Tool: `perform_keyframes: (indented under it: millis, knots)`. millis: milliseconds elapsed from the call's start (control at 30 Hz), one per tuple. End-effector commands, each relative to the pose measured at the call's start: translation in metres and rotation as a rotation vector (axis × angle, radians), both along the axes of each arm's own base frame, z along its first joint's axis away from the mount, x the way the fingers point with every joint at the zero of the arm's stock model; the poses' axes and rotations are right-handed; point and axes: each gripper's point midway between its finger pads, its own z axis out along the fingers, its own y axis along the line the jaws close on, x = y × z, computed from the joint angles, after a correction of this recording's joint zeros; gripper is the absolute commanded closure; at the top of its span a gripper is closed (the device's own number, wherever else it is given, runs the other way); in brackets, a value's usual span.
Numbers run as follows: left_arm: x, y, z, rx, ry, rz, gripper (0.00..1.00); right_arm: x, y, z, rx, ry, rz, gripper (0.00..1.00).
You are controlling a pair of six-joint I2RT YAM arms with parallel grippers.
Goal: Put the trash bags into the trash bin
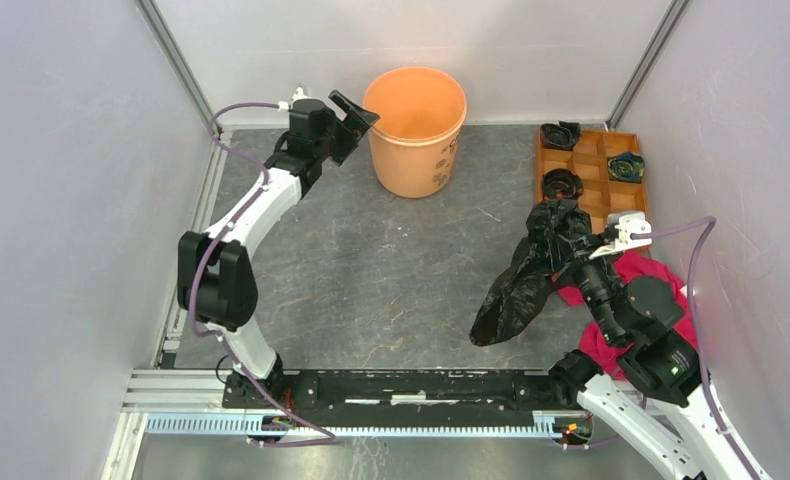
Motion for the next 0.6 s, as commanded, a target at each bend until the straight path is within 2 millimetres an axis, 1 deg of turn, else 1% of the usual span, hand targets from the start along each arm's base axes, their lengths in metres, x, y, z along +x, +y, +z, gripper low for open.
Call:
perform_keyframes:
  millis: [0, 67, 100, 133, 167, 267, 367, 467, 567]
  knots:
    - [0.009, -0.032, 0.026, -0.214, -0.092, -0.081, 0.06, 0.003, -0.003, 0.017, -0.017, -0.045, -0.016, 0.99]
    - [0.009, -0.039, 0.015, -0.244, -0.067, -0.100, 0.12, 0.005, -0.003, 0.016, -0.025, -0.046, -0.025, 0.99]
    - [0.008, -0.042, 0.005, -0.272, -0.040, -0.099, 0.22, 0.008, -0.002, 0.017, -0.036, -0.056, -0.025, 0.99]
    - [0.008, -0.043, 0.002, -0.279, -0.031, -0.097, 0.27, 0.009, -0.001, 0.017, -0.042, -0.059, -0.023, 0.99]
    - [0.007, -0.044, 0.001, -0.285, -0.025, -0.097, 0.30, 0.009, -0.001, 0.018, -0.050, -0.063, -0.023, 0.99]
    - [0.006, -0.046, 0.002, -0.298, -0.026, -0.113, 0.42, 0.013, 0.000, 0.018, -0.070, -0.066, -0.024, 0.99]
    - [0.004, -0.052, 0.003, -0.314, -0.021, -0.148, 0.46, 0.015, 0.003, 0.015, -0.083, -0.064, -0.020, 0.99]
    - [0.003, -0.061, 0.008, -0.343, -0.024, -0.200, 0.55, 0.016, 0.004, 0.012, -0.095, -0.064, -0.017, 0.99]
    - [0.000, -0.068, 0.009, -0.358, -0.008, -0.242, 0.66, 0.016, 0.002, 0.012, -0.096, -0.067, -0.025, 1.00]
